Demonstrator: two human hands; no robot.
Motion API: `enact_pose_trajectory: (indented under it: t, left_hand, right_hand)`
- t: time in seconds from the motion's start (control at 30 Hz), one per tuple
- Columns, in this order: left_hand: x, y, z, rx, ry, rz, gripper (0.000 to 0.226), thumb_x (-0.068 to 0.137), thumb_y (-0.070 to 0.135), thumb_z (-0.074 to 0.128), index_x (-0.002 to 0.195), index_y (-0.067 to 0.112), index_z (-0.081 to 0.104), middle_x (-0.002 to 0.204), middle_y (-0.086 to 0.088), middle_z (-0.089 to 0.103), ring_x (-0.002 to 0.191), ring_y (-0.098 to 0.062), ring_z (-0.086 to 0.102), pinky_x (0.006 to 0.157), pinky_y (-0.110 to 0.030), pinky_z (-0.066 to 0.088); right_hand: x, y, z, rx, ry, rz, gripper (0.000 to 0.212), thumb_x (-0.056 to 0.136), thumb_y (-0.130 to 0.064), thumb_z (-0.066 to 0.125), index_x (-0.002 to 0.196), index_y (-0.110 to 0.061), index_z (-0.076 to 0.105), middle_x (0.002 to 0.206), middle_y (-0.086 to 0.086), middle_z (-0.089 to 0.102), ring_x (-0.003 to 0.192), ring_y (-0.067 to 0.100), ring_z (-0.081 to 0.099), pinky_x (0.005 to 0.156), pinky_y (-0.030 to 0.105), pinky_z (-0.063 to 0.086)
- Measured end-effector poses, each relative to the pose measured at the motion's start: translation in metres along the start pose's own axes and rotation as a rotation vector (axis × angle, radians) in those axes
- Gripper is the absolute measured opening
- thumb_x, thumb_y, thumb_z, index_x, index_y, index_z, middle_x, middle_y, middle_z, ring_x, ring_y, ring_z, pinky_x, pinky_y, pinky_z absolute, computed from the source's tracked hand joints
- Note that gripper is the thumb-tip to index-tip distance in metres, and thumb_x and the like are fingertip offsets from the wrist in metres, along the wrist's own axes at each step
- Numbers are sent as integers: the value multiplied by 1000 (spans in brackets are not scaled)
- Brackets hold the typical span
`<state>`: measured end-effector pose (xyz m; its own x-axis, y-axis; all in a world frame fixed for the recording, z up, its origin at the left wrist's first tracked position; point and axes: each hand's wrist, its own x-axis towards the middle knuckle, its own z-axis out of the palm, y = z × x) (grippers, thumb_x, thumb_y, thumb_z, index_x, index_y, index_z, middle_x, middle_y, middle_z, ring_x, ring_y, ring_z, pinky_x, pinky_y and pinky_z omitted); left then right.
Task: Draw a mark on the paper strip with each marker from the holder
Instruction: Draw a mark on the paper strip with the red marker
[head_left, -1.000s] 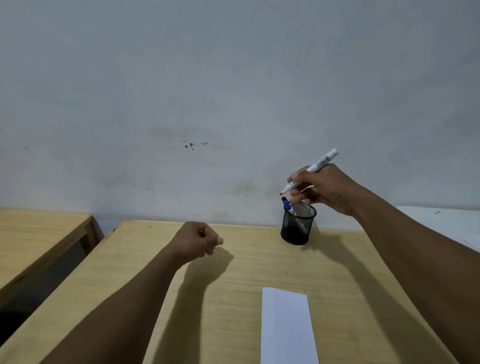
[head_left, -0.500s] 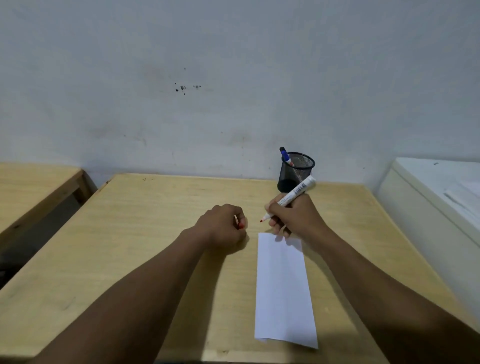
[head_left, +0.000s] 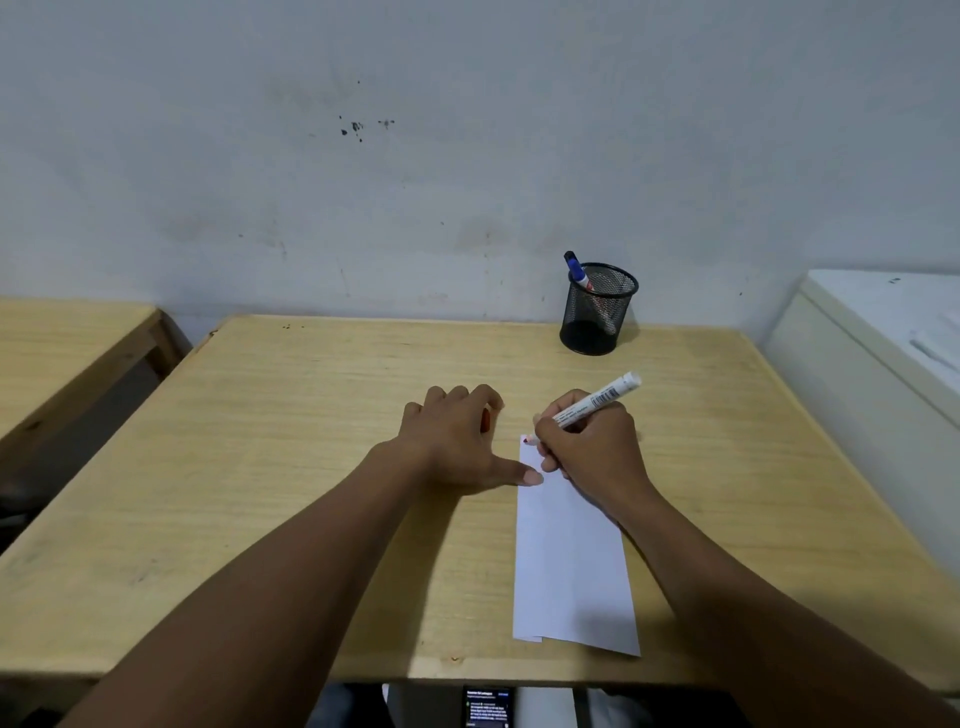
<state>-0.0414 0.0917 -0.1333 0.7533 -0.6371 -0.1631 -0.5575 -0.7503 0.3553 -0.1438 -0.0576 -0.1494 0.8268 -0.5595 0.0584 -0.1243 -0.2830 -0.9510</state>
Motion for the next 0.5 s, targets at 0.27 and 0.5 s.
enact_pose_trajectory:
  t: [0.27,0.5]
  left_hand:
    - [1,-1,0,-27,-23,-16,106,49,89,70,137,38,41,127,8,56,126,-22,40,108,-45,32]
    - [1,0,-1,-52,-24,-16,104,48,87,73,135,38,42,119,10,55,119,-18,40,104,-42,33]
  right_hand:
    - [1,4,2,-79,11,-63,12,85,-20,77,77,-14,70,67,6,76,53,17,74,65,47,65]
    - [1,1,-1,-37,-30,-7,13,86,-16,75,75,-12,70,68,10,77,51,19,70,53,34,57]
